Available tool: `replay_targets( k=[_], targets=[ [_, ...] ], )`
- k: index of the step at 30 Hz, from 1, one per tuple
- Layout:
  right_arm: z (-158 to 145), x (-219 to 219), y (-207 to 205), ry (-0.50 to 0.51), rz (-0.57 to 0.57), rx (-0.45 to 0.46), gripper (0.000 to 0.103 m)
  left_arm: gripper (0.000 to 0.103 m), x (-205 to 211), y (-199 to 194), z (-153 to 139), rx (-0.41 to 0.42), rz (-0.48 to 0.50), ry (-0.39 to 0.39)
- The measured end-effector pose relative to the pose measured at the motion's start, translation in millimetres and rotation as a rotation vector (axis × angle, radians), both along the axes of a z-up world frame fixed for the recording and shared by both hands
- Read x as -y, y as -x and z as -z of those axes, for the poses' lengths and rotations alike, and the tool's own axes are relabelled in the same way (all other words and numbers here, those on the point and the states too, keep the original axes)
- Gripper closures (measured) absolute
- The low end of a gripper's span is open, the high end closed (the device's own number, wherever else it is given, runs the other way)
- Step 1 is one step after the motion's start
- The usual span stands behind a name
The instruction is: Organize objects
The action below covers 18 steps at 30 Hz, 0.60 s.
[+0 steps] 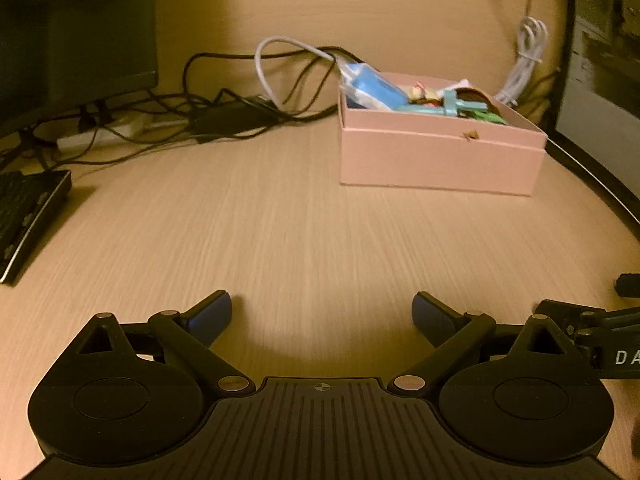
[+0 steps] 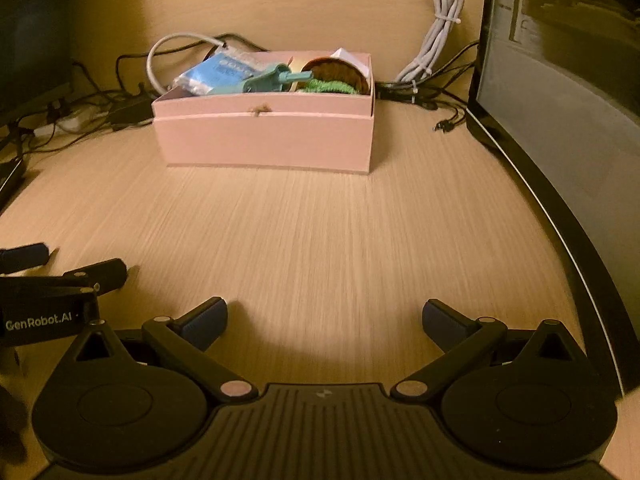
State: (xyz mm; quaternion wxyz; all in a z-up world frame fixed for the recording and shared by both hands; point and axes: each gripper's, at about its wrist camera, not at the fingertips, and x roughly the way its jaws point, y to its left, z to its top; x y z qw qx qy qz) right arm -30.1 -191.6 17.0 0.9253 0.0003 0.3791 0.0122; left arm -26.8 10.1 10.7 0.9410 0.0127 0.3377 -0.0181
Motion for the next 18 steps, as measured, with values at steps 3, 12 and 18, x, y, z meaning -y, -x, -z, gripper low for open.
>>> replay_targets(
  k=[3, 12, 18],
  targets=[
    [4, 0, -7, -0.001, 0.000, 0.051, 0.000, 0.004, 2, -5, 0, 0.003, 0.003, 0.000],
    [7, -1, -19, -0.003, -0.003, 0.078, 0.000, 0.004, 3, -7, 0, 0.003, 0.009, 0.003],
    [7, -1, -19, -0.002, -0.003, 0.078, 0.000, 0.003, 3, -7, 1, 0.002, 0.008, 0.003]
  ],
)
